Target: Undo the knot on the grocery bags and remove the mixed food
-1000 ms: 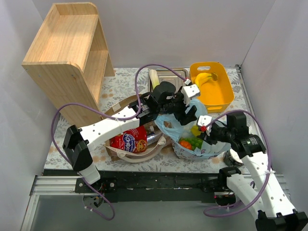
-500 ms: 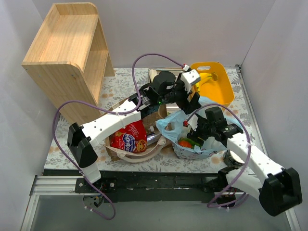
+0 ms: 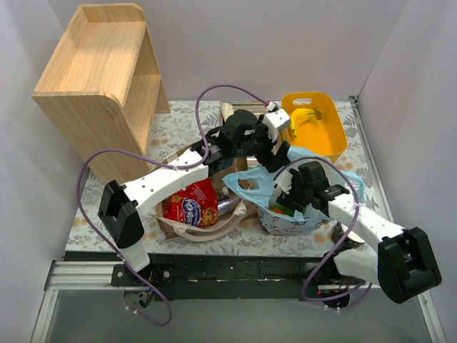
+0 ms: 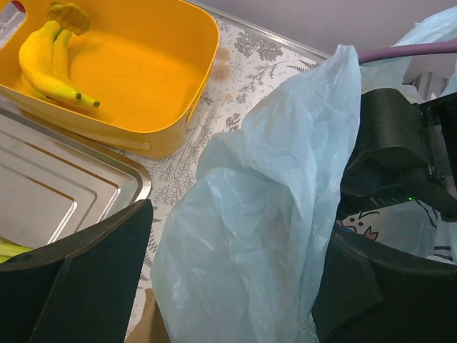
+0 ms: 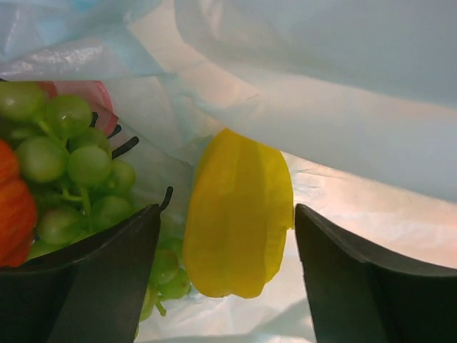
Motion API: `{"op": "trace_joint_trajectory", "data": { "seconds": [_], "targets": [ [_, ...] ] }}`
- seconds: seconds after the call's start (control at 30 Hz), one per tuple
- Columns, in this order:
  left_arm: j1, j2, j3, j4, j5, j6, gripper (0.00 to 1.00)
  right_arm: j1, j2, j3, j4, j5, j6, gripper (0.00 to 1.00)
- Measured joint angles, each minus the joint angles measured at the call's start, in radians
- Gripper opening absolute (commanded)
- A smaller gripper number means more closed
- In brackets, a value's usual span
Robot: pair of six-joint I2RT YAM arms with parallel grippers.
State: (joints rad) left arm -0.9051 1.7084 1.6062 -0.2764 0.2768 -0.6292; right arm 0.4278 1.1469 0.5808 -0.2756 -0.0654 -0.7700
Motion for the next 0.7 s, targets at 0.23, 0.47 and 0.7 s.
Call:
{"op": "trace_joint_trajectory", "data": {
  "seconds": [0.23,0.47,0.7],
  "targets": [
    [0.0,-0.001,-0.01,0.01,0.014,-0.007,0.78,0.0,0.015,-0.007,0.002,0.003,-0.037,0.38],
    [-0.002,-0.001,-0.011,0.027,0.037,-0.016,0.78,0.0,-0.063,0.05,-0.179,-0.039,-0.034,0.24],
    [-0.017,-0.015,-0.003,0.097,0.064,-0.026,0.78,0.003,-0.179,0.208,-0.435,-0.081,-0.006,0.19]
  ]
}}
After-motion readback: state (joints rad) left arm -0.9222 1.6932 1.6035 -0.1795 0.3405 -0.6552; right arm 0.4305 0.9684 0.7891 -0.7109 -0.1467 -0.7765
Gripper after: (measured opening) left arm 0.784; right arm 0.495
